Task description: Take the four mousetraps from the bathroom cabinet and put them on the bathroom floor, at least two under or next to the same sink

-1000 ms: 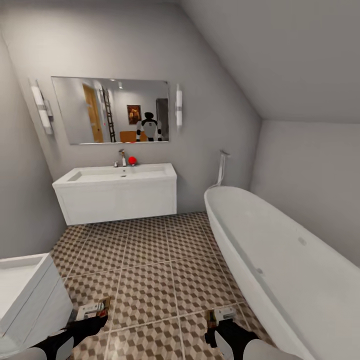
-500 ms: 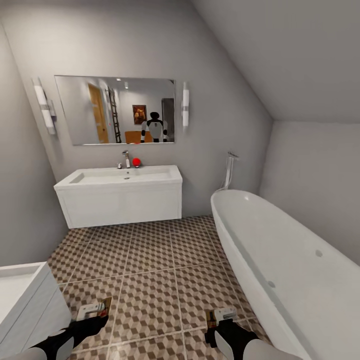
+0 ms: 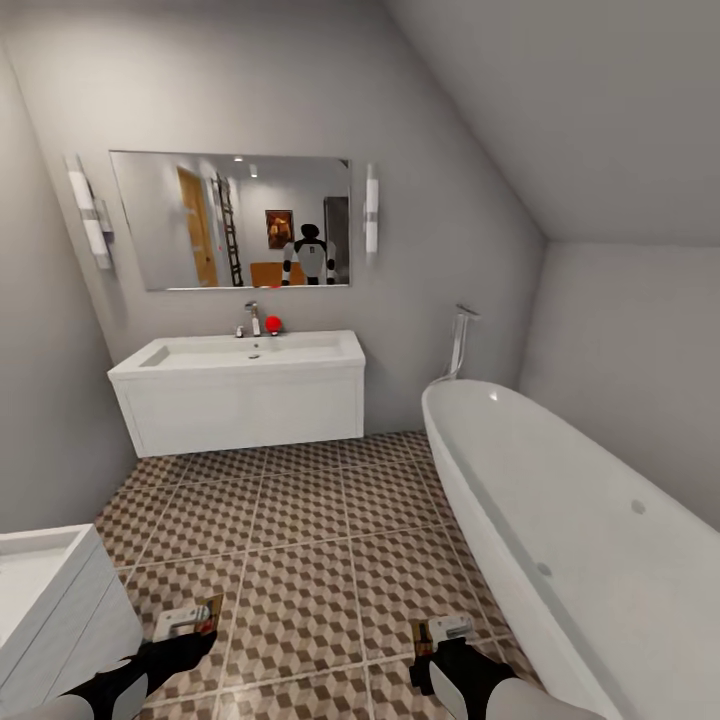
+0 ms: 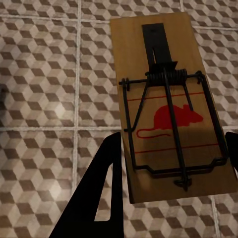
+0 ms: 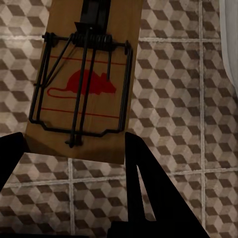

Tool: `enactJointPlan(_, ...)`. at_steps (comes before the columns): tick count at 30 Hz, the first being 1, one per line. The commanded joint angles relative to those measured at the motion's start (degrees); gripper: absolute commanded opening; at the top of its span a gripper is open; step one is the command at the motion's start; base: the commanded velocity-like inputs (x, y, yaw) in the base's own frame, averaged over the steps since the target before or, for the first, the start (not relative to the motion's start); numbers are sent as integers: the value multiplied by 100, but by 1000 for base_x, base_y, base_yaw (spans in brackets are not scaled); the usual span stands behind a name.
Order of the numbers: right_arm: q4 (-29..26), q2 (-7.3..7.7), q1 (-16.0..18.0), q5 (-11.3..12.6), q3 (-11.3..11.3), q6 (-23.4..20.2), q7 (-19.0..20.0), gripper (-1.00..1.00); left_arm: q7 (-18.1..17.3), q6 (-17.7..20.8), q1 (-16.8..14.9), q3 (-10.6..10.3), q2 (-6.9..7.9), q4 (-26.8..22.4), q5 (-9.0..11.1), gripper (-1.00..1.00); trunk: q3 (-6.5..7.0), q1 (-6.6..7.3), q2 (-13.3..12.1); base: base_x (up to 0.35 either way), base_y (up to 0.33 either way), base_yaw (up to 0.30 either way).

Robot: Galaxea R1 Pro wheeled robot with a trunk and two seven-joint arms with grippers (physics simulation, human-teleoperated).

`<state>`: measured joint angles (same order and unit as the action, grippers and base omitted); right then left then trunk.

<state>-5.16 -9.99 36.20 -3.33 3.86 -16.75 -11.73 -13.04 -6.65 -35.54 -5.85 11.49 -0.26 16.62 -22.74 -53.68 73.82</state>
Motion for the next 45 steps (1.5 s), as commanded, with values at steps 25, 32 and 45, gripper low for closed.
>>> enactJointPlan(25,-11,-1,1,-10,36,-51,-6,-100,50,-21,-5,-49,-24,5,49,-100,-6,0,4,58,0,168)
enactJointPlan(32,-11,-1,1,-10,36,-48,-7,-100,56,-21,-5,-49,-40,8,51,-100,-6,0,4,311,0,4)
enactJointPlan(45,-11,-1,2,-10,36,-48,-11,-100,56,-21,-5,-50,-41,8,45,-100,-6,0,4,323,0,0)
